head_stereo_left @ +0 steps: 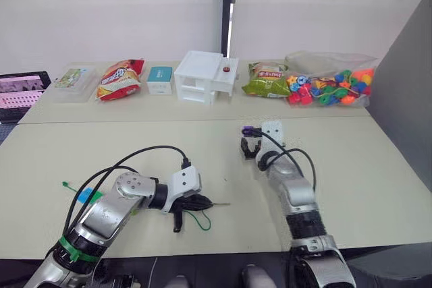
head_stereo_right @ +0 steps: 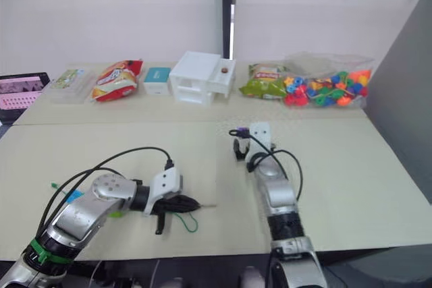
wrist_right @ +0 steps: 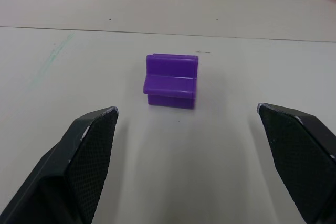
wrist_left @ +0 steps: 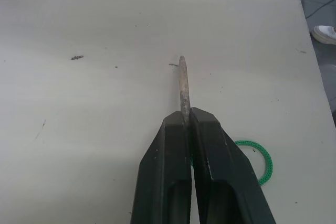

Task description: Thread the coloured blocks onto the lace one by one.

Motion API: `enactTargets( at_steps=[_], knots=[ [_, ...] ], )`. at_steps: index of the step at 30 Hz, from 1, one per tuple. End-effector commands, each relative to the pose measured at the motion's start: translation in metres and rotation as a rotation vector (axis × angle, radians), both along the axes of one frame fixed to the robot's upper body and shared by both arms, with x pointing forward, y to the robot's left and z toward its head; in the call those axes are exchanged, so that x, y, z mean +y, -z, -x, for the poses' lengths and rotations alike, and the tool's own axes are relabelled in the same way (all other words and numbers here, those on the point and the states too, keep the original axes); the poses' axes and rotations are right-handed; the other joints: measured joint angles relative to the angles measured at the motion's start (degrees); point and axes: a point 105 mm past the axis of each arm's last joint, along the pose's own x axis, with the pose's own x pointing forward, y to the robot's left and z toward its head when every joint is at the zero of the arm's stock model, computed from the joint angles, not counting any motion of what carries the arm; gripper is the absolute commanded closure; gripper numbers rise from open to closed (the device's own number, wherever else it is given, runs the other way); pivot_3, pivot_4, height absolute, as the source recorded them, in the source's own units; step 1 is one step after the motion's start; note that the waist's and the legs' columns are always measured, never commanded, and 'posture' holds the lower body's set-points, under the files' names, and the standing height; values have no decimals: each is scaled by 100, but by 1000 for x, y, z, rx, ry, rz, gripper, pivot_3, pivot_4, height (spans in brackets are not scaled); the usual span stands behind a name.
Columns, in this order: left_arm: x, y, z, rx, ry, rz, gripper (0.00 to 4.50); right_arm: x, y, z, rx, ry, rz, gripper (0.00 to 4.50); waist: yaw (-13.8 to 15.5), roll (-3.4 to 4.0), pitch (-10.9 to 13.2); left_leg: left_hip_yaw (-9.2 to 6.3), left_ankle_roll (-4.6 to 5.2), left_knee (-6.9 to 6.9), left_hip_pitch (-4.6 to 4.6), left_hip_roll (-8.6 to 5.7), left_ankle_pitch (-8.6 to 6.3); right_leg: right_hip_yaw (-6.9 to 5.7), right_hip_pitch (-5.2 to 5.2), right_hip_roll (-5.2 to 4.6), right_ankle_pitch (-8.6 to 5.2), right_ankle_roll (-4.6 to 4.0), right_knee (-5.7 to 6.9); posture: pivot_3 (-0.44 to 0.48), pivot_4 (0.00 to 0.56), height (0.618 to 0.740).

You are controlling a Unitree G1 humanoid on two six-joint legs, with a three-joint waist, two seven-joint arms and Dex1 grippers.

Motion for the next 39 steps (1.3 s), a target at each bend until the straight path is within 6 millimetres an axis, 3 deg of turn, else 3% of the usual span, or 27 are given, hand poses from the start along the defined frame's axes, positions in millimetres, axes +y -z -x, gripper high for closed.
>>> enactTargets(
  at_steps=[1, 10, 13, 20, 26, 33, 37, 39],
  knots=[
    [1, -11, 1, -36, 1, 14, 4500, 6, -9, -12, -77, 23, 17, 19, -31, 0, 0, 0, 0, 0, 0, 0, 0, 0, 0, 0, 0, 0, 0, 0, 150, 740],
    [1, -10, 3, -40, -13, 14, 4500, 11, -2, -40, -54, 94, -24, 19, -94, 1, 0, 0, -2, -1, 5, 0, 1, 3, 1, 0, 1, -2, 2, 0, 150, 740],
    [2, -10, 4, -41, -19, 14, 4500, 14, 1, -42, -42, 93, -52, 844, -108, 2, 0, 0, -2, -2, 5, 0, 1, 4, 1, 0, 1, -2, 1, 0, 150, 740],
    [3, -9, 4, -36, -21, 11, 4500, 15, -5, -43, -73, 74, -97, 3294, -159, 3, -1, -2, -2, -2, 6, 0, 1, 3, 3, 0, 2, -2, 1, 0, 150, 740],
    [1, -8, 4, -32, -12, 13, 4500, 13, -13, -38, -138, 44, -100, 3310, -186, 4, -1, -4, -2, -5, 5, 0, 1, 2, 2, 0, 1, -2, 1, 0, 150, 740],
    [-1, -7, 5, -30, -4, 18, 4500, 10, -26, 17, -226, -43, -24, 3310, -159, 8, -3, -9, -1, -16, -7, -1, 0, -1, -4, -3, 1, -2, 1, 0, 150, 740],
    [-4, -6, 3, -22, 5, 29, 4500, 0, -24, 90, -205, -93, 35, 3310, -45, 20, -6, -10, 1, -23, -6, 1, 0, -1, -9, 1, 0, 0, -5, 0, 150, 740],
    [-4, -6, 2, -21, 9, 30, 4500, -2, -22, 117, -167, -107, 42, 3310, -16, 21, -6, -13, 0, -34, -2, 0, 0, -4, -6, 2, -1, 0, -10, 0, 150, 740]
  ],
)
